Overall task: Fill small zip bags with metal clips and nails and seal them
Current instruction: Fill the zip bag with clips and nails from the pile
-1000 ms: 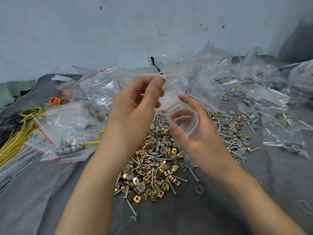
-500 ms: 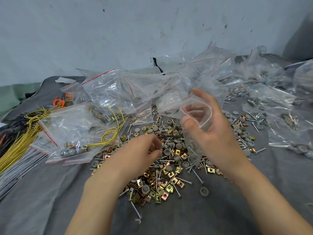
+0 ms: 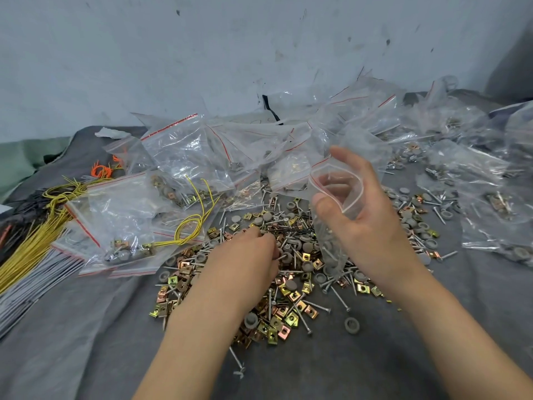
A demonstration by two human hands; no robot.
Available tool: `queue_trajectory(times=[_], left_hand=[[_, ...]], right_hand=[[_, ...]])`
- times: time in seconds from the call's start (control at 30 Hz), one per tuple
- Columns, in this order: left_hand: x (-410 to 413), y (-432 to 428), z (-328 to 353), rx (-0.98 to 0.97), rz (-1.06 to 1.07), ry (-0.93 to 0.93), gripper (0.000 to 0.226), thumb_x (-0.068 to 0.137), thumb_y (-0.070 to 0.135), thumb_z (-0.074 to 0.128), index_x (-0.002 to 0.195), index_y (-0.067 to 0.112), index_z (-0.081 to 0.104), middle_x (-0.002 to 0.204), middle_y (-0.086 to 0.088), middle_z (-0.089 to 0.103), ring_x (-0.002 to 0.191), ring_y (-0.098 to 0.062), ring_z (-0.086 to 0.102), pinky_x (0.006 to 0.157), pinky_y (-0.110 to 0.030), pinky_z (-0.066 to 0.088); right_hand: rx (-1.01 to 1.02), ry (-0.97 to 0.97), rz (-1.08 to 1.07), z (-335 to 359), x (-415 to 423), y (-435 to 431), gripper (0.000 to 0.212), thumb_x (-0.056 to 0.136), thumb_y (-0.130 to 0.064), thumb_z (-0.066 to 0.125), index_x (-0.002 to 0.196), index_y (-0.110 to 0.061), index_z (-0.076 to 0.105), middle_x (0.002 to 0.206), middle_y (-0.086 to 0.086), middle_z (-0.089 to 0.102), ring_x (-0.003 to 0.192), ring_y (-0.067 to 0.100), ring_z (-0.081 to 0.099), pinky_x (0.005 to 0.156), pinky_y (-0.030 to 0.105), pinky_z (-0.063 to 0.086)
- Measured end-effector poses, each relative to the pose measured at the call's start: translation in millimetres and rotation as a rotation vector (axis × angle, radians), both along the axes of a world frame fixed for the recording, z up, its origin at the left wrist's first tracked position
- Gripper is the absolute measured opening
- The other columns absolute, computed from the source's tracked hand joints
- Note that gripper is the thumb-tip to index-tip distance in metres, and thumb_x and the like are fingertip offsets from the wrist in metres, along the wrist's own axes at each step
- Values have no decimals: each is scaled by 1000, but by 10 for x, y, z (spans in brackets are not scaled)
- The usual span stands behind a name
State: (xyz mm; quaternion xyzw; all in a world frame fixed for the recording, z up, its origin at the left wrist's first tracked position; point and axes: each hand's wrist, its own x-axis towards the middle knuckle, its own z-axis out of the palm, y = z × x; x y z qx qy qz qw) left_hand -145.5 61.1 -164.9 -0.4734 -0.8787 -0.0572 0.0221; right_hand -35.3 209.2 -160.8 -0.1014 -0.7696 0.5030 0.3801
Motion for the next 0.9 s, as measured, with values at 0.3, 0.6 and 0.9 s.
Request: queue_trajectory(times=[0.3,0.6,0.9], left_hand=[[-203,-11,-23,586,51,-577,8,96,37,58,95,32,65,78,19,63,64,7,55,58,-6,40],[-181,15,54,887,17,-880,29,99,19,58,113,44,61,82,4,71,77,-11,63,88,-45,53],[-206,32,48,880,35,-783,25,98,14,58,106,35,69,91,17,72,81,-4,64,72,-11,47]], right_hand=[[15,-16,2,-12,7,17,56,89,-38,65,139,-48,41,113,-21,61,112,3,60,98,41,52],[18,-20,-2,-54,0,38,60,89,-39,64,142,-49,36,113,-20,62,112,4,61,101,43,49],[29,-31,-6,-55,8,37,63,89,-39,63,143,-49,32,112,-21,63,110,3,61,101,42,49]])
